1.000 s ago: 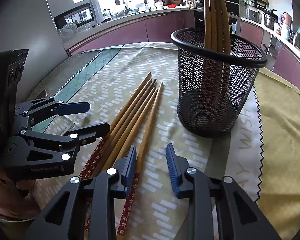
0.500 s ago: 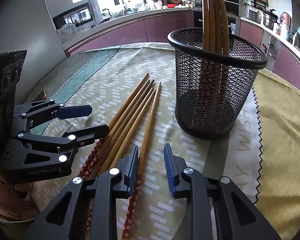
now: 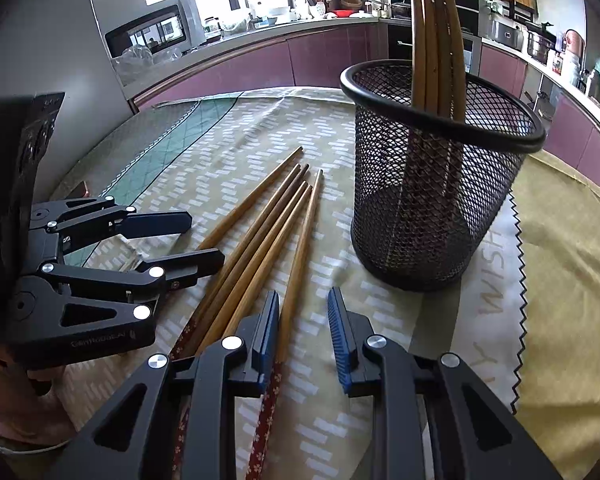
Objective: Organize utensils
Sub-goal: 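Close the right gripper on a chopstick while the left gripper grasps another chopstick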
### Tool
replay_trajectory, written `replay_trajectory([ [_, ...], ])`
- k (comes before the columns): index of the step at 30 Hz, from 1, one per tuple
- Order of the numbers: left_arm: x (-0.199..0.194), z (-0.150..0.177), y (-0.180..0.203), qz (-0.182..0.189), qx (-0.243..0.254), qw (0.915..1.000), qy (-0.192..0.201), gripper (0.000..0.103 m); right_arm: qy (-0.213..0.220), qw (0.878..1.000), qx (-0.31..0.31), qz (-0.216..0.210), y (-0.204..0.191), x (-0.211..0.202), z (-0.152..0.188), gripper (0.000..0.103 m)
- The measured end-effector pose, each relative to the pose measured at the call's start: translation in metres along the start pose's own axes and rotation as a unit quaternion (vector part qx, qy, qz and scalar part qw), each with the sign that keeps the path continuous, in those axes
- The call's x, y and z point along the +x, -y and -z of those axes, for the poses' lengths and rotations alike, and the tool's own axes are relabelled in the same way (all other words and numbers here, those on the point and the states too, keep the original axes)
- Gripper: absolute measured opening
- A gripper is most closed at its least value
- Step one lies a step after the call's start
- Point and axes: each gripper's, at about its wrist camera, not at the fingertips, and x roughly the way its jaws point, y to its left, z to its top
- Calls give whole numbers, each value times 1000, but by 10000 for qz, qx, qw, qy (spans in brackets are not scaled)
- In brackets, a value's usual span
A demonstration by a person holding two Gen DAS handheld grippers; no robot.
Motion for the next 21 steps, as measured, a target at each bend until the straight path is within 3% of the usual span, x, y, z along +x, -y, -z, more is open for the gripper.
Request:
replay_trajectory([
  [2,5,-5,-2,-3,-49,10000,13,45,6,10000,-12,19,0,1,-2,20],
  [5,8,-10,-4,-1,-115,9999,18,29,24,9999,109,-16,2,3,-4,9],
  [8,9,-13,-7,48,-213,9998,1,10,50,9995,298,-136,8,3,-4,5],
  [15,-1,-8,-10,128,-383,9991,88,8,270,9975,569,-324,18,-11,-2,5],
  [21,-24,-6,-14,415,-441,9976,335,8,564,9940,622,-700,22,-32,-4,5],
])
